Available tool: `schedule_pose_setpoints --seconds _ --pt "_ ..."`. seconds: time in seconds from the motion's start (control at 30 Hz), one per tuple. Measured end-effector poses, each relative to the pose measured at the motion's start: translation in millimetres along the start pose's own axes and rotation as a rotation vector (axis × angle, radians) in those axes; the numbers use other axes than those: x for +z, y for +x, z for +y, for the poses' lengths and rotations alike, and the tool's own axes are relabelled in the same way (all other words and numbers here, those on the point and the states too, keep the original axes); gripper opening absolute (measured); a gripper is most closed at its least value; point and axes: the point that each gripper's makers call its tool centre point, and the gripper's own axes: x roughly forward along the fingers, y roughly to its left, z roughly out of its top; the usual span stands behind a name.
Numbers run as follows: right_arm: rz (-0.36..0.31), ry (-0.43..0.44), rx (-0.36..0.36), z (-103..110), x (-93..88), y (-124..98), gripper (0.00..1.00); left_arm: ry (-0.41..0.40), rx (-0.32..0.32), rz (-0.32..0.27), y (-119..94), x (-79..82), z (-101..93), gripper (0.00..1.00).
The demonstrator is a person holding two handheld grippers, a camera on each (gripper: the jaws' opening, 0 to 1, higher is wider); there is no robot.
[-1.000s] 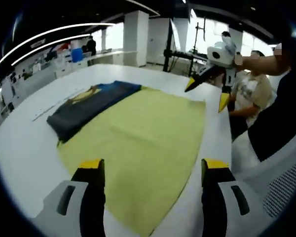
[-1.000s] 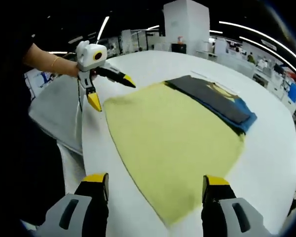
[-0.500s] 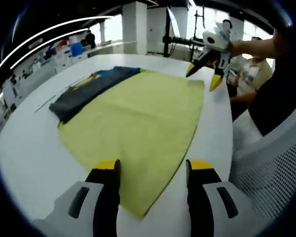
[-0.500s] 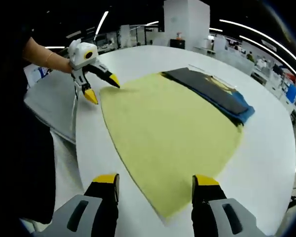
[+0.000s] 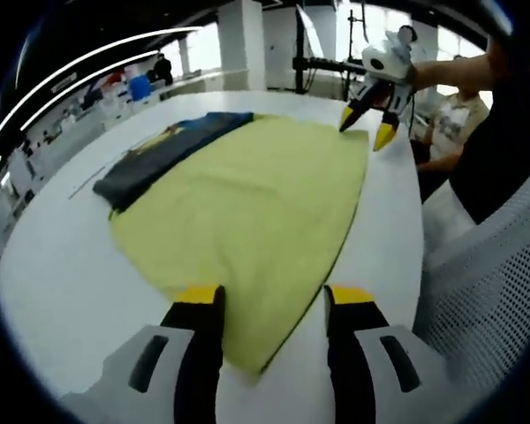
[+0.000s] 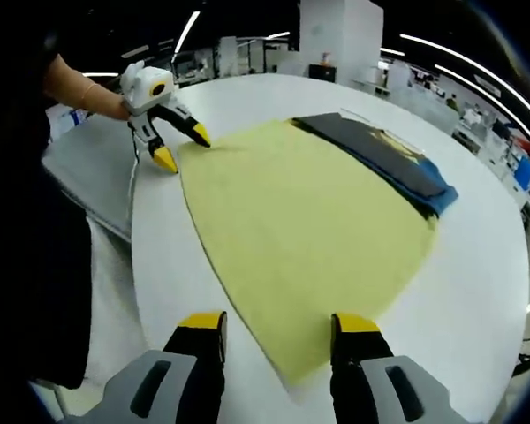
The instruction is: Fold the garment on the visible template until the final outline fits inside the template.
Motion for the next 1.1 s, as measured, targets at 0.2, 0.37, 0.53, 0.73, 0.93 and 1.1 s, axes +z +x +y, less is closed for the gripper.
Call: schedule_pose_setpoints --seconds 0.2,0.37,0.53,0.73,0.93,1.1 --pt "0.021 -0.025 -0.018 -3 -3.2 4 0.40 -0.036 0.013 -0.013 1 0.6 3.3 0.38" --pt "0.017 -0.011 -0.030 -9 -1.8 5 0.39 -0.043 0.024 -0.014 3 2.8 5.5 0.33" --pt "0.010 -0.015 -0.033 -11 0.5 6 0.32 -0.050 0.030 -0.007 5 4.9 9.8 0.26" --pt "0.003 -0.011 -0.035 -16 1.9 8 0.20 -0.051 0.031 -0.007 8 7.4 10.3 0.15" --pt "-0.045 0.073 -0.069 -31 6.4 9 0.04 -0.066 0.049 -0.006 8 7.9 16.1 0.06" --pt "-0.053 0.083 -0.061 -30 6.3 9 0.01 -0.051 0.063 -0.035 4 13.5 15.7 0.04"
